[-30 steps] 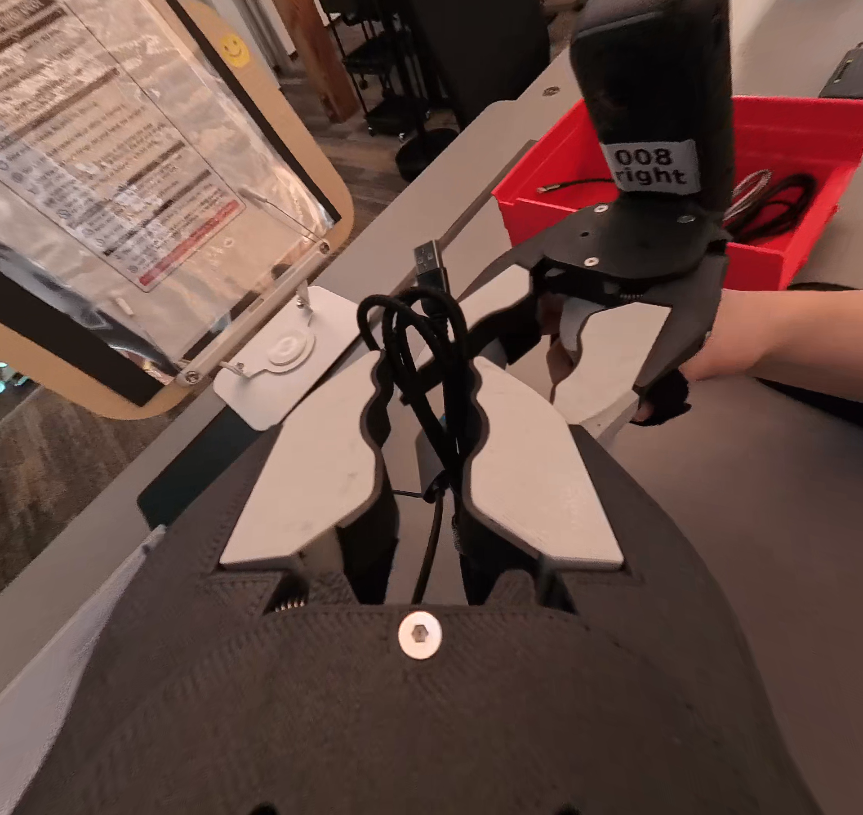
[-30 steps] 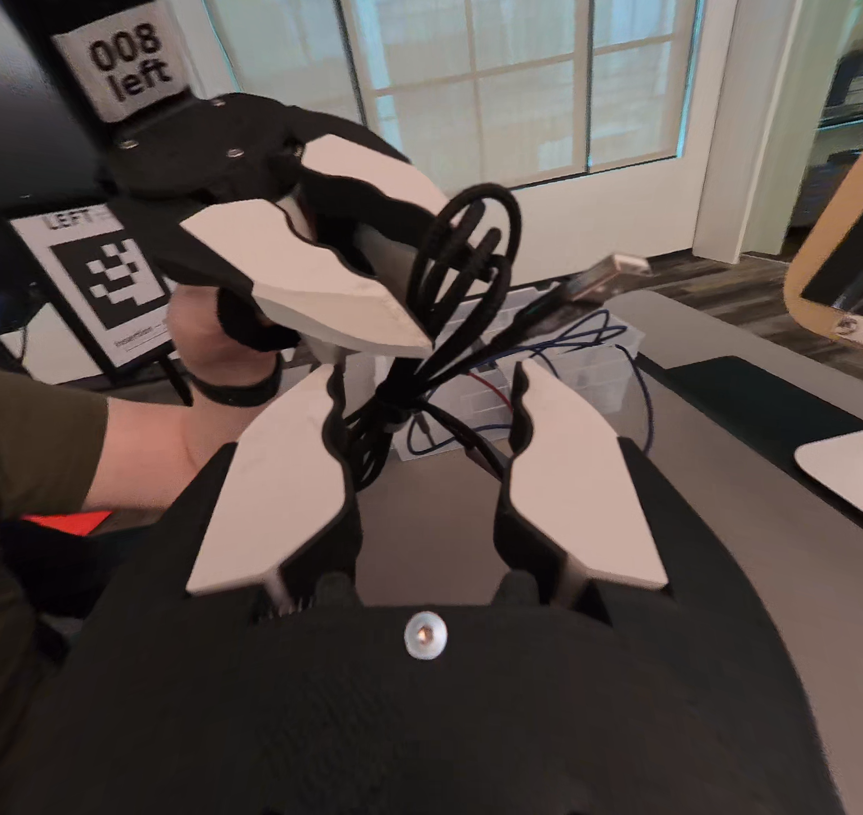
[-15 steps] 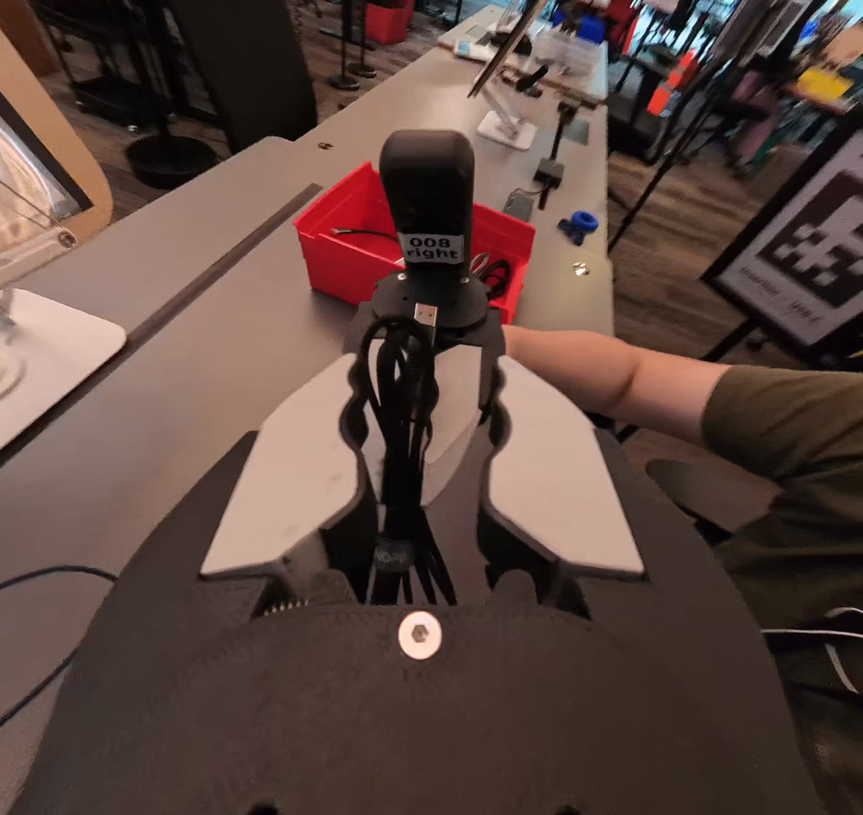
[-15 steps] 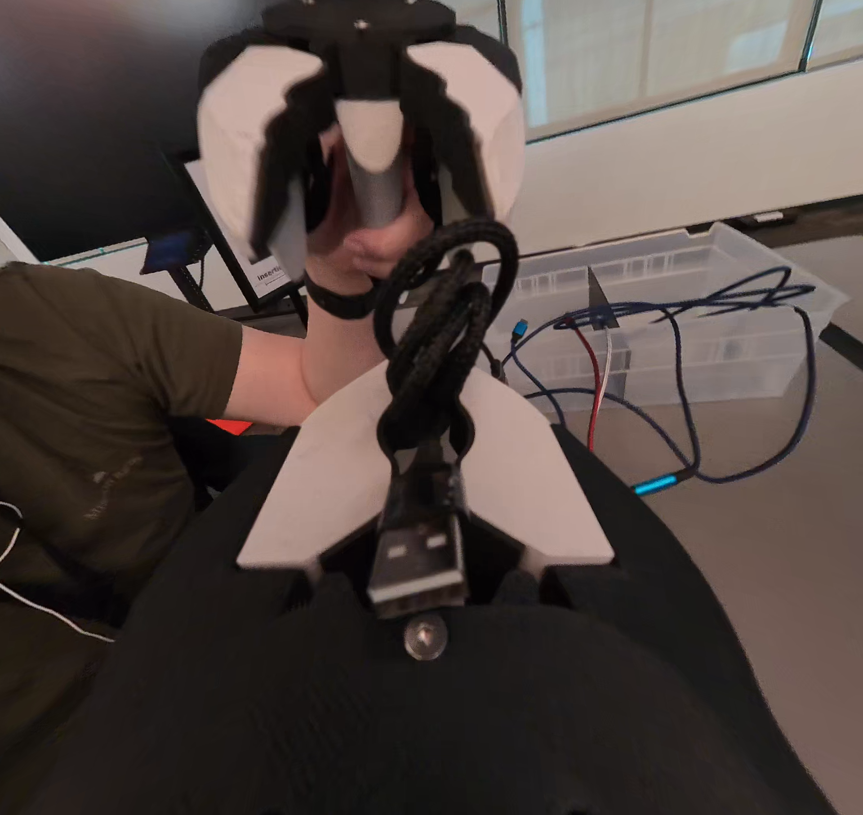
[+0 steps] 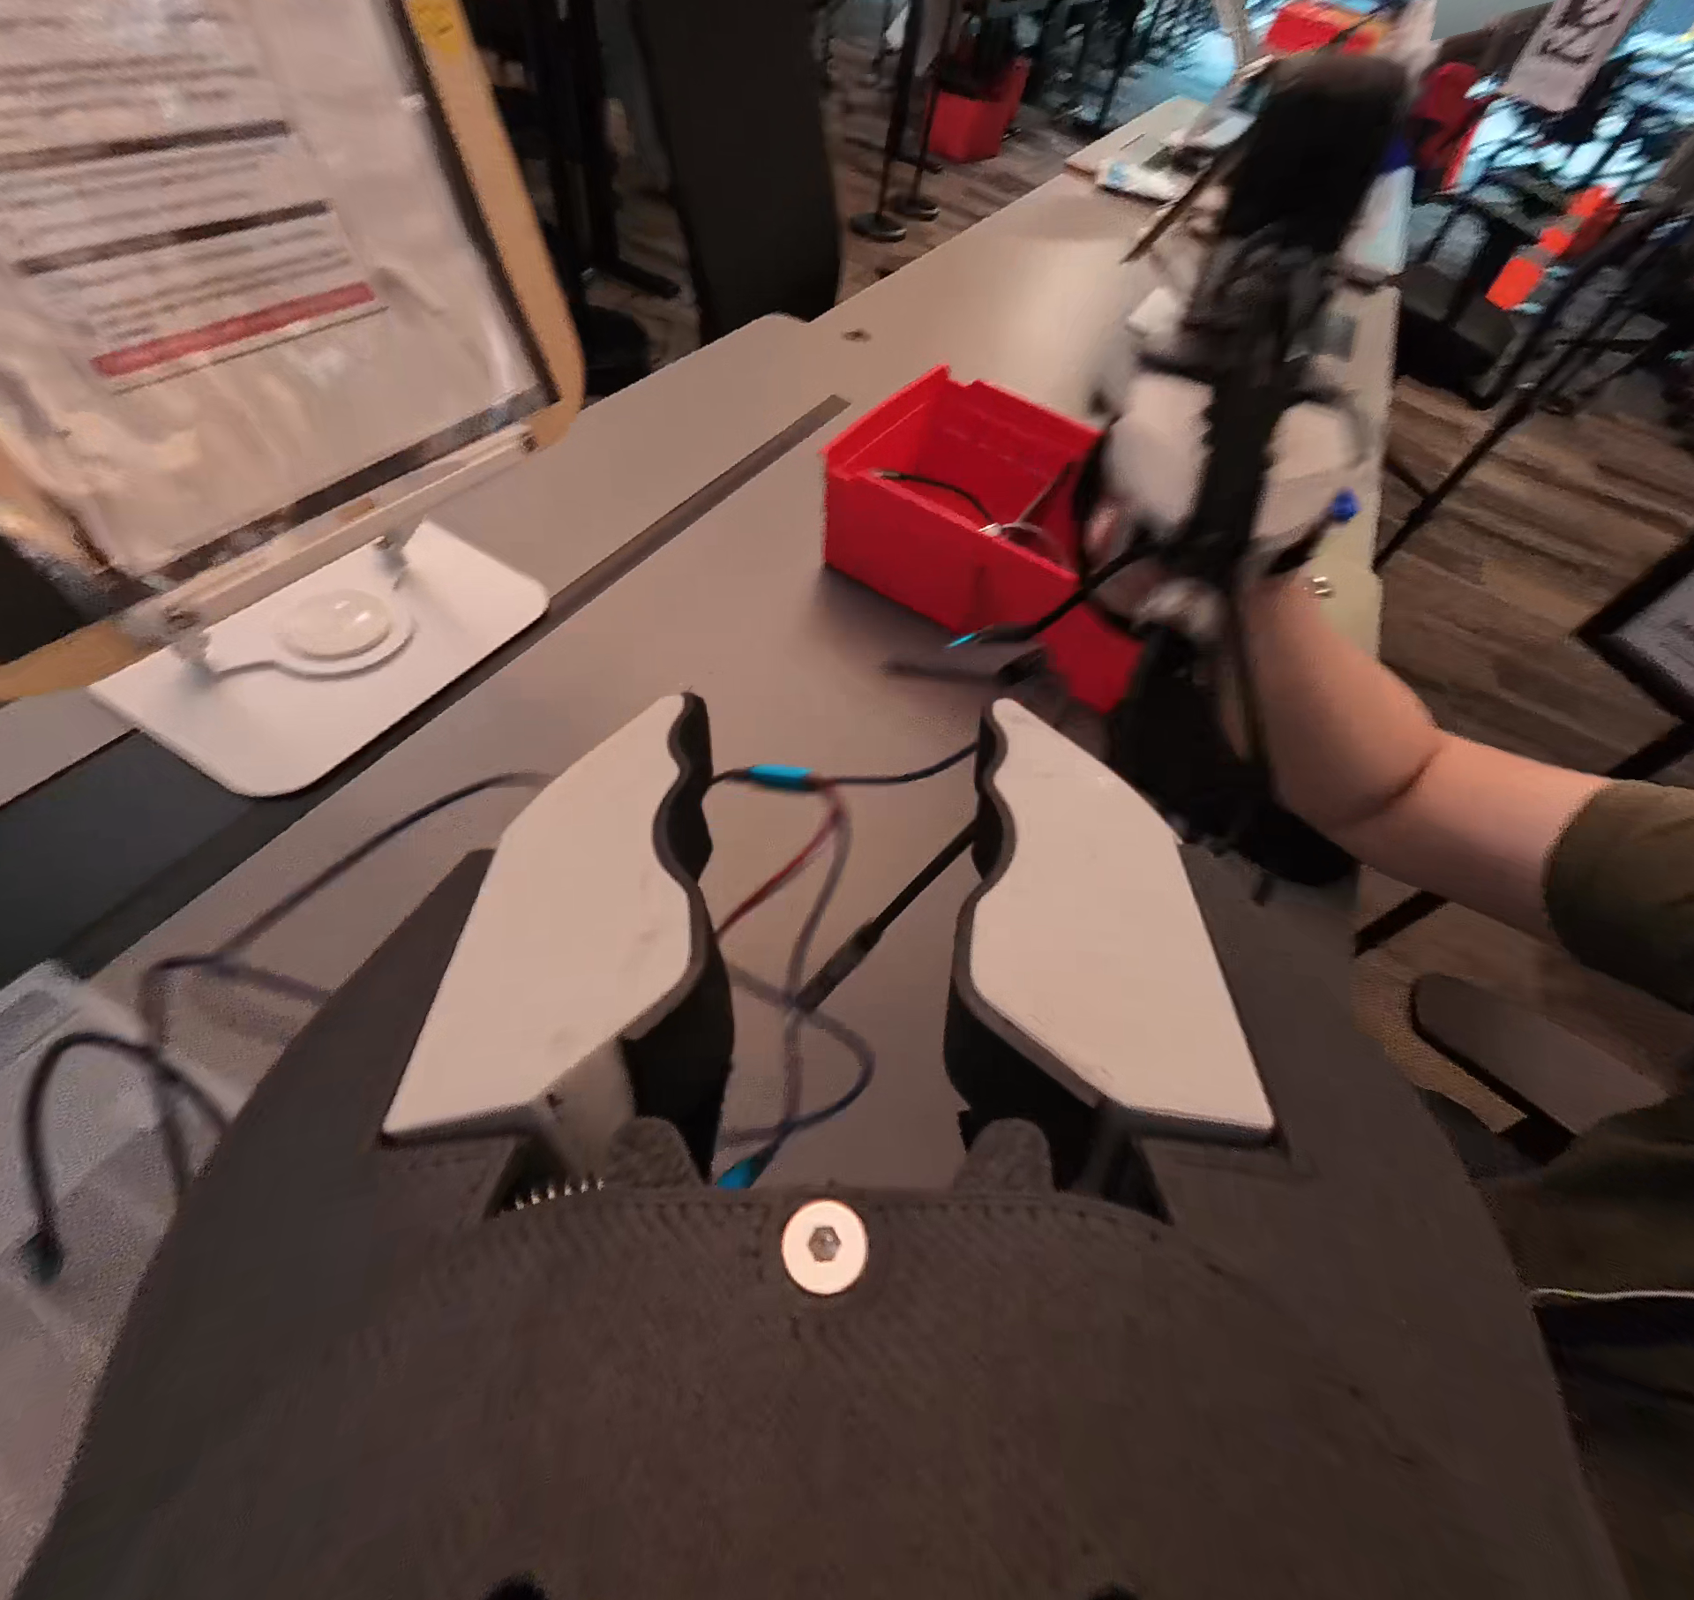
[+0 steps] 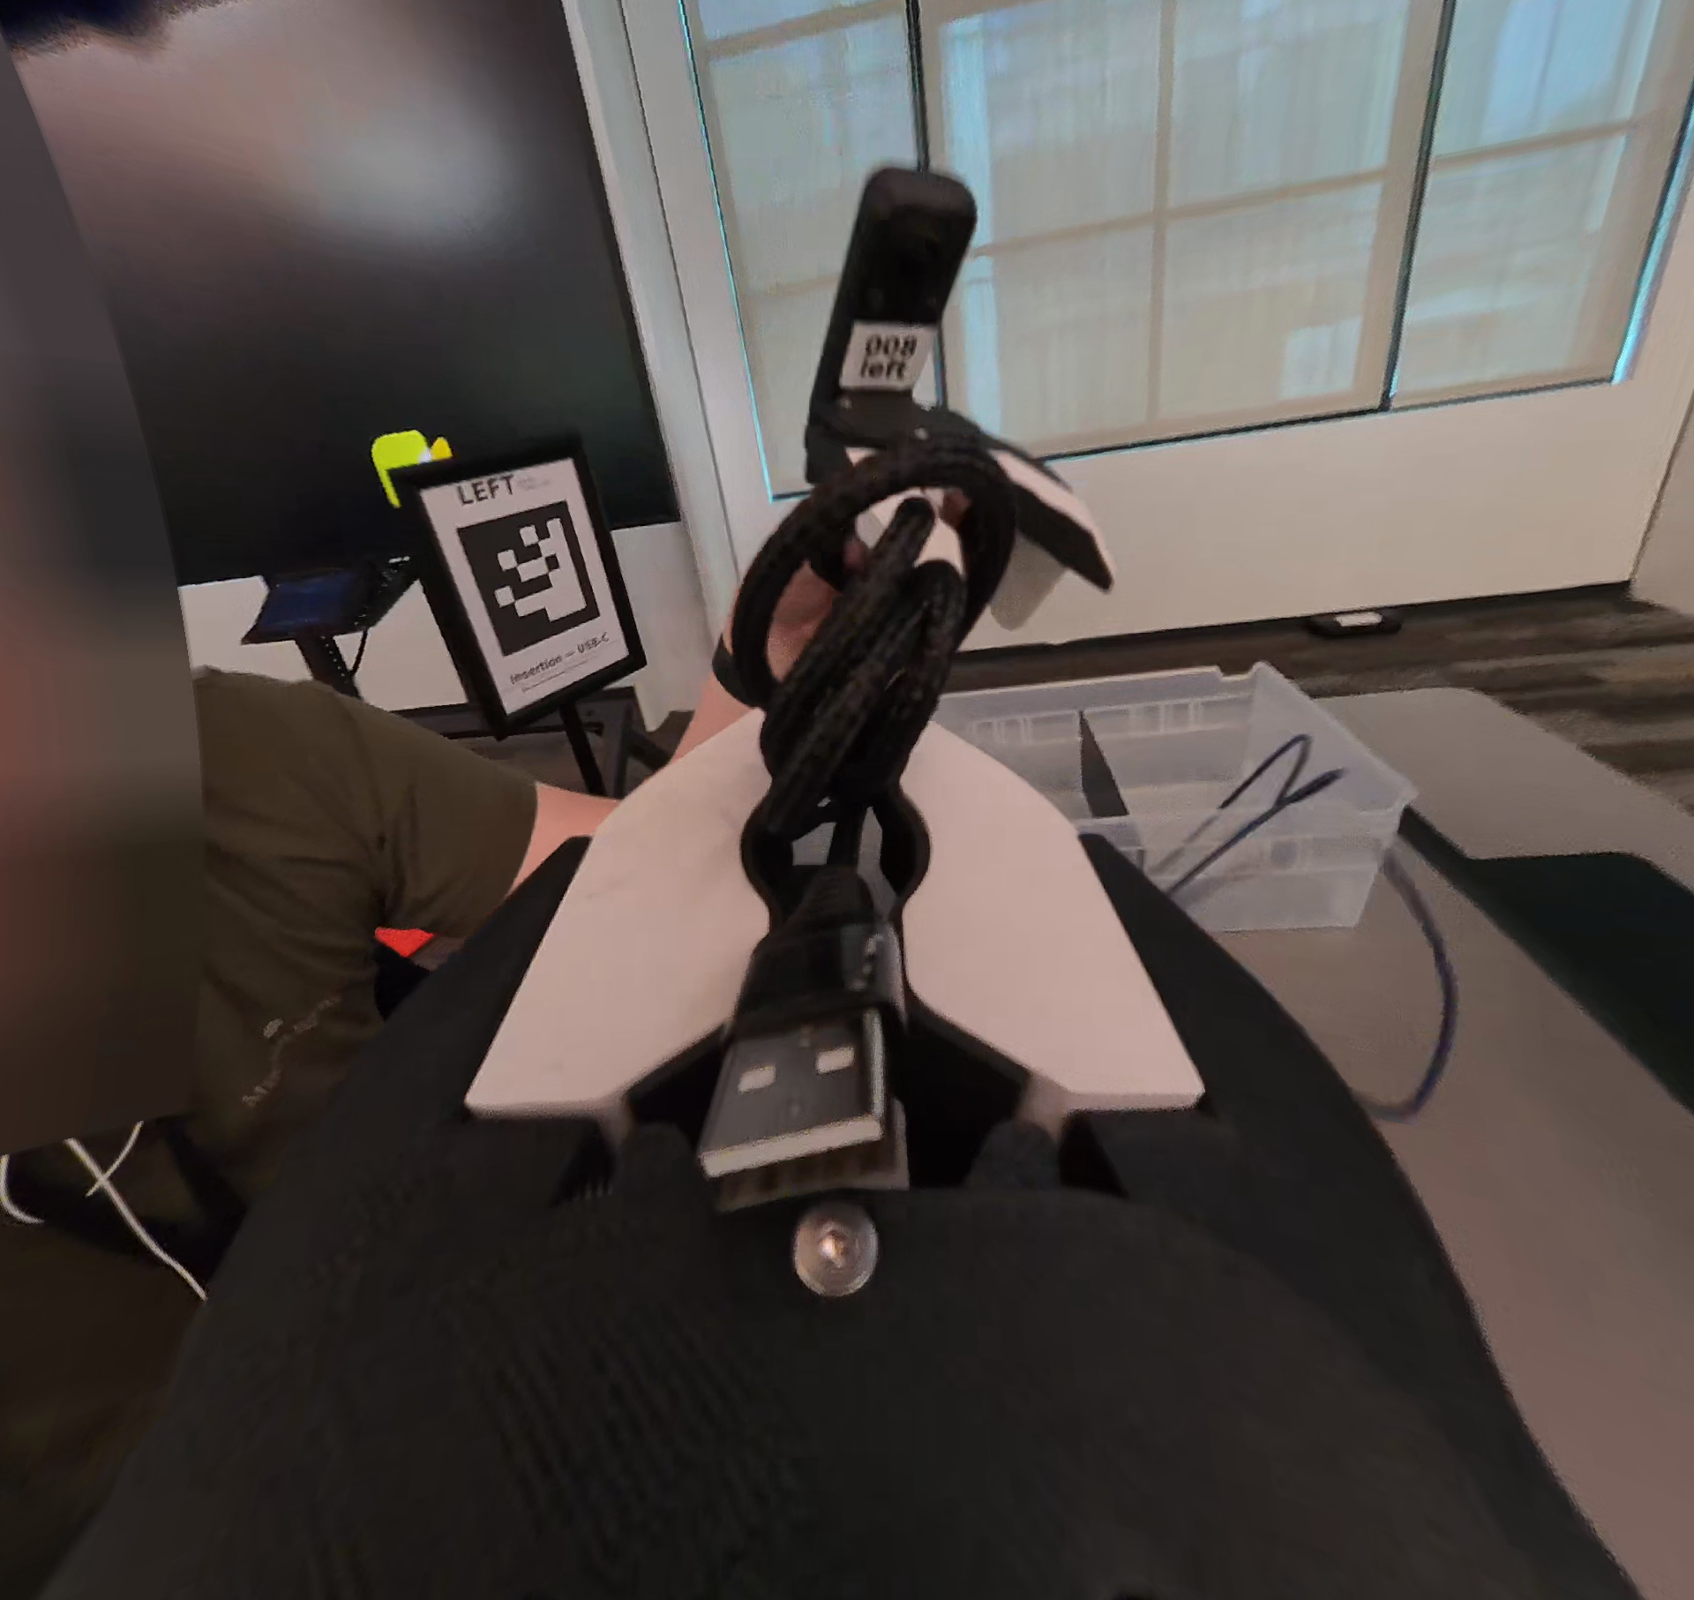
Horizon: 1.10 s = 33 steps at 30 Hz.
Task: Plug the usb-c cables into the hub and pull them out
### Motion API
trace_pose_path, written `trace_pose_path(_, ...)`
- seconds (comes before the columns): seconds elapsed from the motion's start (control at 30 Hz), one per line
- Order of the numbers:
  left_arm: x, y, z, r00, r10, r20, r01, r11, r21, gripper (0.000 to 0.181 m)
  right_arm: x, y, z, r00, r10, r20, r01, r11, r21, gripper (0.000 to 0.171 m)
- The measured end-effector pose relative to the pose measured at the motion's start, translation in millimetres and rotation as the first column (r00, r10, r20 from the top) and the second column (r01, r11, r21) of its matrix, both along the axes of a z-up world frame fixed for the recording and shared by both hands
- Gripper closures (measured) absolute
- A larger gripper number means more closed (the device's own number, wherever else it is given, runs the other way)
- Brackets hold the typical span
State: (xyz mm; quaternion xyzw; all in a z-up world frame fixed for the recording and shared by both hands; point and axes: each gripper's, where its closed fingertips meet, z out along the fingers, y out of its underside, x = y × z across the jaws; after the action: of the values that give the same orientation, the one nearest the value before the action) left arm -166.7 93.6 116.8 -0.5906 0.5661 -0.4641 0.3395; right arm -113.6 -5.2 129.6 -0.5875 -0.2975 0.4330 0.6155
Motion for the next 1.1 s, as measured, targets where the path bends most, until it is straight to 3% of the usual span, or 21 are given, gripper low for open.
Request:
trace_pose_path(0.13,-10,29,-17,0.987,0.122,-0.100,-0.114,0.990,0.084,0.127,20,-15,24,0.998,-0.065,-0.014,0.066,0.996,0.056,0.155)
trace_pose_path(0.27,-18,39,-35,0.963,0.170,-0.209,-0.141,0.979,0.145,0.126,33,-23,29,0.993,-0.112,0.030,0.111,0.993,0.037,0.155)
trace_pose_path(0.47,-73,96,-98,0.748,0.396,-0.533,-0.236,0.909,0.344,0.116,38,-27,28,0.986,-0.147,0.084,0.145,0.989,0.025,0.155)
trace_pose_path(0.53,-89,108,-108,0.729,0.395,-0.559,-0.210,0.906,0.366,0.110,38,-26,27,0.987,-0.140,0.084,0.139,0.990,0.019,0.155)
trace_pose_path(0.7,-95,121,-125,0.829,0.255,-0.499,-0.075,0.933,0.353,0.108,39,-23,22,0.984,-0.143,0.105,0.143,0.990,0.004,0.155)
trace_pose_path(0.83,-91,127,-153,0.818,0.180,-0.546,-0.018,0.957,0.289,0.103,36,-21,18,0.985,-0.133,0.109,0.135,0.991,-0.012,0.155)
trace_pose_path(1.1,-71,126,-189,0.837,0.024,-0.547,0.050,0.991,0.120,0.117,32,-16,11,0.983,-0.127,0.136,0.132,0.991,-0.031,0.155)
